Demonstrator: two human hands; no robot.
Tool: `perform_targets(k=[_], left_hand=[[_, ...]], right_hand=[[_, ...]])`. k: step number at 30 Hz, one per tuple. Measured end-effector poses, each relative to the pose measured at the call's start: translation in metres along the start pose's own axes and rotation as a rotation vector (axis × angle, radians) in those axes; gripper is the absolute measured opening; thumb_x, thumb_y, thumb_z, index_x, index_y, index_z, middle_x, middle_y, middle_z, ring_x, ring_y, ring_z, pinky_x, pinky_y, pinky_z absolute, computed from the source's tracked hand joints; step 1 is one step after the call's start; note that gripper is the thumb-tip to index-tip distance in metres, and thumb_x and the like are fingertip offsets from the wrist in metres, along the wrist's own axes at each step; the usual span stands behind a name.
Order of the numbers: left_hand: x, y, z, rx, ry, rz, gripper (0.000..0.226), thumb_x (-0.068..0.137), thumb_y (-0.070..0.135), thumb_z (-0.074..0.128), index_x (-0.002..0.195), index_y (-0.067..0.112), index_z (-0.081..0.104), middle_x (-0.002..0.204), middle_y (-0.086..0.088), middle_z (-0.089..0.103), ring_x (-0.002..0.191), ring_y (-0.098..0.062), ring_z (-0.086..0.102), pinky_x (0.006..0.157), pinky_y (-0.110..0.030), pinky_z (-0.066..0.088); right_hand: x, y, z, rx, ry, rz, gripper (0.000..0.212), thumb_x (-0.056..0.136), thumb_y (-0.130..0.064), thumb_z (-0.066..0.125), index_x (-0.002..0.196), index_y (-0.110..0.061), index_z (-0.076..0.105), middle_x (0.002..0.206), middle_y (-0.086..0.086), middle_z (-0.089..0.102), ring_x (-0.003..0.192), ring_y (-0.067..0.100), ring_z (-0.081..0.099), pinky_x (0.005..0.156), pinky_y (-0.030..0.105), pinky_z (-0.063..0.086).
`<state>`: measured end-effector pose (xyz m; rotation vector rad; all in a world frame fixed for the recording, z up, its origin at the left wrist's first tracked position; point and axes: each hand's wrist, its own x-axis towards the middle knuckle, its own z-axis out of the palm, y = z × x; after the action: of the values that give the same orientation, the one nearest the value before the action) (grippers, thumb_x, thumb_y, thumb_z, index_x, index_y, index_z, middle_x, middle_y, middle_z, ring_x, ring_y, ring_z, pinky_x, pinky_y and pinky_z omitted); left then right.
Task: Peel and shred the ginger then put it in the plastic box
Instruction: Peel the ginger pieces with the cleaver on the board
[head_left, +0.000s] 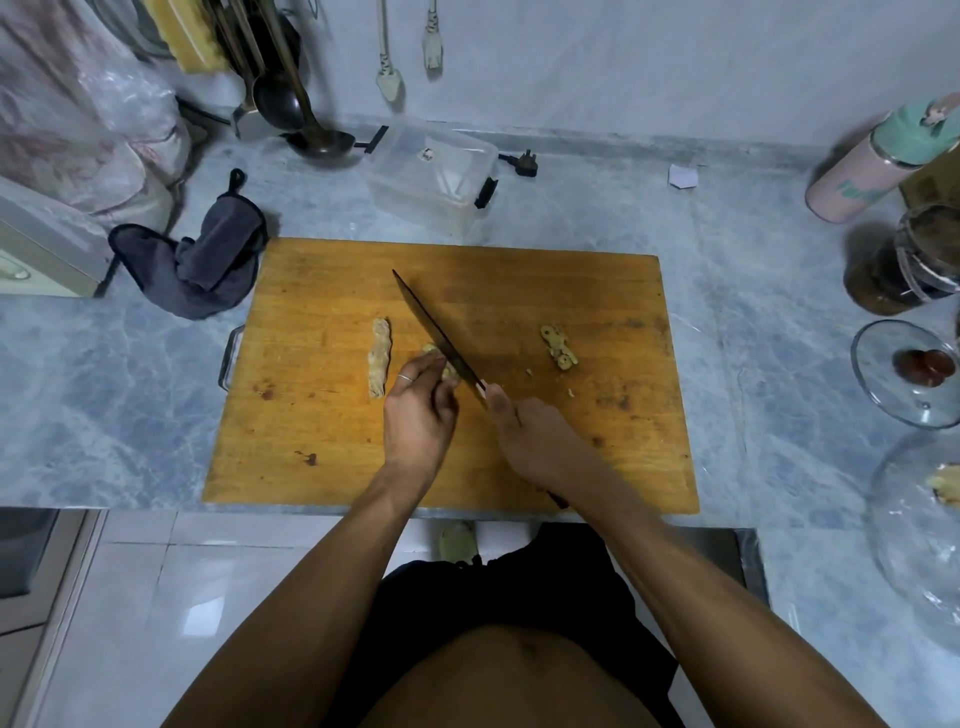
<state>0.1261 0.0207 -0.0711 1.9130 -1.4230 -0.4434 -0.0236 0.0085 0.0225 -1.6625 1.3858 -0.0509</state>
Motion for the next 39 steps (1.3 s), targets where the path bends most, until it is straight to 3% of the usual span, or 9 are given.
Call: perform_targets(k=[4,9,15,21,26,31,34,39], left_hand=[[0.002,0.001,-0.002,-0.008,-0.001,-0.008,0.028,0.091,0.001,0.059,0.118,-0.002,0.069,0.124,-0.017,0.065,0.115,-0.029,0.061,0.100,-0.012,0.035],[0.004,0.001,-0.004,-0.006,-0.001,-0.031,0.026,0.089,0.000,0.061,0.114,-0.002,0.070,0.121,-0.018,0.067,0.113,-0.030,0.062,0.097,0.000,0.025],[0.002,0.001,-0.003,0.016,-0.021,-0.032,0.030,0.089,0.003,0.059,0.117,0.001,0.069,0.125,-0.015,0.065,0.113,-0.027,0.061,0.098,-0.005,0.030],[0.004,-0.001,-0.002,0.025,-0.036,-0.025,0.029,0.091,0.007,0.058,0.117,0.000,0.070,0.125,-0.015,0.064,0.111,-0.027,0.062,0.096,-0.015,0.039],[0.003,-0.002,0.000,0.023,-0.030,-0.025,0.030,0.090,0.005,0.057,0.117,0.000,0.069,0.125,-0.016,0.064,0.109,-0.028,0.062,0.094,-0.013,0.038],[0.002,-0.001,0.000,0.013,-0.017,-0.009,0.031,0.088,0.003,0.059,0.116,-0.001,0.070,0.122,-0.017,0.066,0.110,-0.030,0.063,0.096,-0.022,0.043],[0.001,0.001,0.000,-0.004,0.006,-0.023,0.030,0.087,0.002,0.061,0.116,-0.001,0.070,0.121,-0.017,0.067,0.111,-0.030,0.063,0.098,-0.017,0.040],[0.001,0.000,0.003,-0.045,0.029,-0.008,0.028,0.087,0.003,0.061,0.113,0.001,0.072,0.118,-0.015,0.069,0.108,-0.029,0.065,0.093,-0.029,0.051]], right_hand=[[-0.006,0.002,-0.005,0.028,0.035,-0.008,0.063,0.106,-0.052,0.019,0.060,-0.017,0.044,0.059,0.000,0.050,0.055,0.013,0.048,0.052,0.027,0.034],[-0.014,0.000,-0.009,-0.016,0.026,-0.025,0.062,0.105,-0.053,0.020,0.063,-0.018,0.047,0.064,0.001,0.051,0.059,0.014,0.049,0.057,0.029,0.035],[-0.014,-0.004,-0.007,-0.099,0.013,-0.041,0.062,0.105,-0.053,0.016,0.067,-0.018,0.050,0.071,0.004,0.056,0.070,0.020,0.055,0.065,0.031,0.038],[-0.011,-0.010,-0.008,-0.126,-0.007,-0.060,0.062,0.106,-0.052,0.016,0.064,-0.017,0.046,0.061,0.000,0.047,0.055,0.010,0.045,0.049,0.024,0.028],[-0.005,-0.015,-0.009,-0.125,-0.029,-0.061,0.063,0.106,-0.050,0.017,0.063,-0.016,0.047,0.059,0.000,0.049,0.053,0.010,0.047,0.048,0.023,0.029],[0.003,-0.013,-0.010,-0.092,-0.041,-0.050,0.065,0.105,-0.055,0.017,0.062,-0.016,0.046,0.057,-0.001,0.049,0.052,0.010,0.049,0.050,0.024,0.032],[0.006,-0.011,-0.011,-0.054,-0.043,-0.054,0.066,0.104,-0.056,0.017,0.059,-0.017,0.045,0.054,-0.002,0.047,0.049,0.009,0.046,0.051,0.024,0.033],[0.014,-0.007,0.001,-0.069,-0.006,-0.035,0.066,0.105,-0.054,0.017,0.066,-0.013,0.051,0.066,0.006,0.056,0.063,0.017,0.055,0.058,0.029,0.037]])
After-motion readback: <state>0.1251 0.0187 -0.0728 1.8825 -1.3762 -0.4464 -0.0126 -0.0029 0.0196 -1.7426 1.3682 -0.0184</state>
